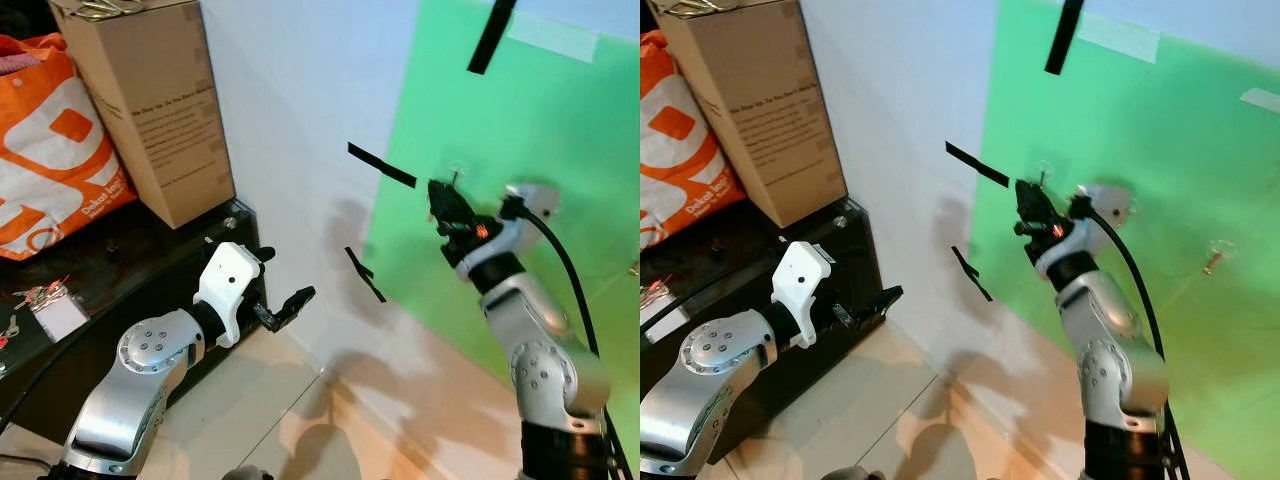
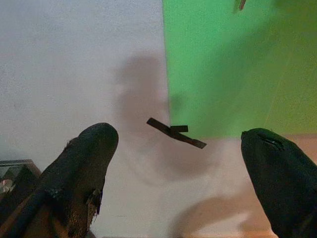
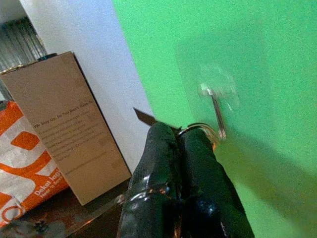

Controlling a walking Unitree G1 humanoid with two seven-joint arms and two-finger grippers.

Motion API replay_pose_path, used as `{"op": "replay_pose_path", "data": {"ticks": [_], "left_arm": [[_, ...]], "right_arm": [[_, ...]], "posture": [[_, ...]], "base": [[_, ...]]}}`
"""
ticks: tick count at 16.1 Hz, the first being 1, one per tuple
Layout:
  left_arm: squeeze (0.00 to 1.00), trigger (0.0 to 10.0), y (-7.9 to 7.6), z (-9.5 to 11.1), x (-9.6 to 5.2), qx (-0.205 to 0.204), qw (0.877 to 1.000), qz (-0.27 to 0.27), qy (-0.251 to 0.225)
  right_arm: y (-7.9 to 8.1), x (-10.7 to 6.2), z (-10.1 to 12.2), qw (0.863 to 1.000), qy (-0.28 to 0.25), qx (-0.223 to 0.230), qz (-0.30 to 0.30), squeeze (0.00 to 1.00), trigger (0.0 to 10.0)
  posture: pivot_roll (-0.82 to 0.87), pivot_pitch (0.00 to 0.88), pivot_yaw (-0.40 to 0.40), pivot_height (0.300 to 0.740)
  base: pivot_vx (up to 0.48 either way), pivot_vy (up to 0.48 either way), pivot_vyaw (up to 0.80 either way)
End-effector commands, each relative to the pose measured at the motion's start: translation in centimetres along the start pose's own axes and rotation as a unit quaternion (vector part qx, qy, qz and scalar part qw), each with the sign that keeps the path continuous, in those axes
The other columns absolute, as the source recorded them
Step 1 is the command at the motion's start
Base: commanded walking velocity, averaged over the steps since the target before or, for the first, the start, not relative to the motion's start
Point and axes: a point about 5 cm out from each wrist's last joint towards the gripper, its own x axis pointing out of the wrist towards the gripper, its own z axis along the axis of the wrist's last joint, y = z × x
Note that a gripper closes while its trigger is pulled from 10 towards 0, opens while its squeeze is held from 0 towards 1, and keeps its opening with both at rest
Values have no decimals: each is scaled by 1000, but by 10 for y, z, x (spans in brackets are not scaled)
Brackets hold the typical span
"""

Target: Hang keys on a hook

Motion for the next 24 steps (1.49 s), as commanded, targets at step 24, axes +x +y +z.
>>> {"op": "replay_pose_path", "data": {"ticks": [24], "left_arm": [[0, 10000, 1, 5, 0, 8, 1000, -11, 0]], "right_arm": [[1, -7, 20, 997, -46, 63, -4, 0, 10000]], "posture": [[-53, 0, -3, 740]], "base": [[0, 0, 0]]}}
